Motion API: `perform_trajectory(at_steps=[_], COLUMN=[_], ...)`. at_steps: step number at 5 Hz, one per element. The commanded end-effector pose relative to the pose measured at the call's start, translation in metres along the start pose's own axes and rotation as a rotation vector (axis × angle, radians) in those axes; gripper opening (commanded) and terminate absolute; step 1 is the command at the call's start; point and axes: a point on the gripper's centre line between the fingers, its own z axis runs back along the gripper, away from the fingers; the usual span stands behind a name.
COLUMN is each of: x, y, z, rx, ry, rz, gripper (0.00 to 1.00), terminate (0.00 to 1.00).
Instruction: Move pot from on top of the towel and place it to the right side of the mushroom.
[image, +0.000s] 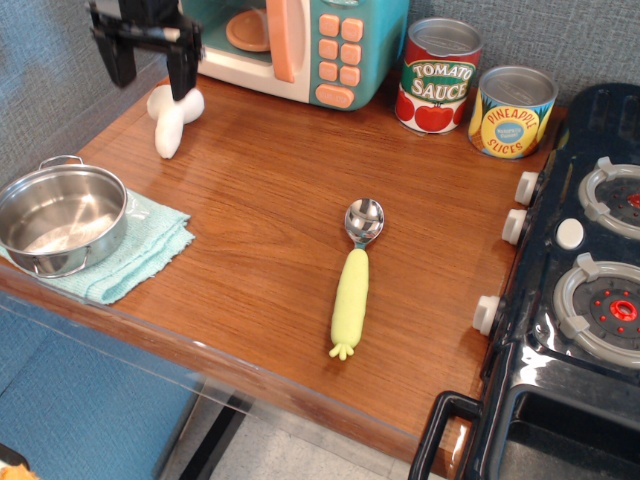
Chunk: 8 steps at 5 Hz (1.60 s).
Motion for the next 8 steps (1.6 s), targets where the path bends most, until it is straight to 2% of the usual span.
perform_trajectory(at_steps=[1,2,3,5,6,7,8], x=[-0.043,-0.084,-0.112,-0.124,-0.124,-0.122,-0.12], y=[-0.014,-0.021,-0.028,-0.04,-0.039,-0.036,-0.034], z=[0.053,0.058,0.041,0.004,0.004,0.0,-0.001], rx=[-0.024,0.04,0.127,0.205,0.189,0.177,0.18], ry=[-0.084,-0.081,-0.068,-0.029,-0.029,-0.022,-0.013], rz=[-0.072,-0.11,-0.157,-0.164,-0.166,-0.16,-0.146], gripper=[1.0,1.0,1.0,1.0,1.0,0.0,0.0], terminate=[0.0,0.0,0.0,0.0,0.0,0.0,0.0])
